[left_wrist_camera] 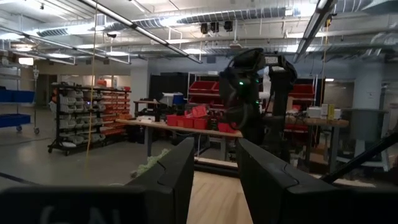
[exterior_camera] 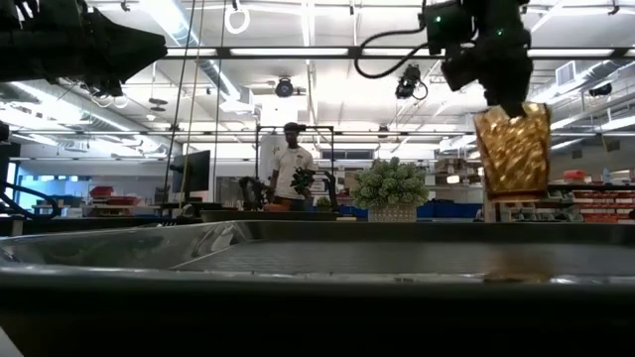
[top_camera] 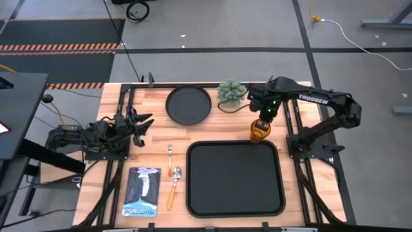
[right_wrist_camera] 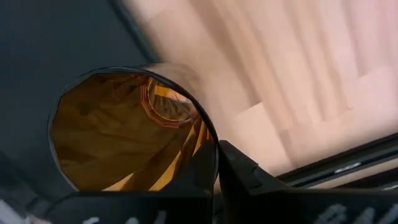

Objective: Pick and place plate/cup/fork/spoon on tray
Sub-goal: Put the orange cup on the top right of the black tray

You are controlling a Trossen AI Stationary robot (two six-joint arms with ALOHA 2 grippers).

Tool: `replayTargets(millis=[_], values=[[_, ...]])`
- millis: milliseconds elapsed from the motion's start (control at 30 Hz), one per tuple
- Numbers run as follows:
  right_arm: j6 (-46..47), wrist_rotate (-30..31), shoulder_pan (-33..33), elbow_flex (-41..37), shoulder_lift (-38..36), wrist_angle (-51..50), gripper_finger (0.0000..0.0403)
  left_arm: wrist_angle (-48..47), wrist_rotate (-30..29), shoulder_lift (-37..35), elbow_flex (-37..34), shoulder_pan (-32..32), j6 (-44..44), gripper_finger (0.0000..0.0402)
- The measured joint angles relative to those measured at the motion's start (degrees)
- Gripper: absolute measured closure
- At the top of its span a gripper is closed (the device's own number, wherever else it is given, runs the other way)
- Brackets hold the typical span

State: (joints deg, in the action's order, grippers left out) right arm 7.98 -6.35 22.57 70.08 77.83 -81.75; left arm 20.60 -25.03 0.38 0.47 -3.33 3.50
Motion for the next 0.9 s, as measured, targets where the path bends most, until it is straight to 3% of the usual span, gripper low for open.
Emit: replayTargets(millis=[467,900], values=[[9.79,-2.87,-15.06,-7.66,-1.18,1.14,0.0391,-0.37,0.04,-0.01,0.00,-0.02,-2.90,0.0273],[23.42,-2.15,-23.01,-15.71,-4.97,8.52,0.0390,-0.37,0.04,0.00,0.00,-0.02,-2.92,0.0273]])
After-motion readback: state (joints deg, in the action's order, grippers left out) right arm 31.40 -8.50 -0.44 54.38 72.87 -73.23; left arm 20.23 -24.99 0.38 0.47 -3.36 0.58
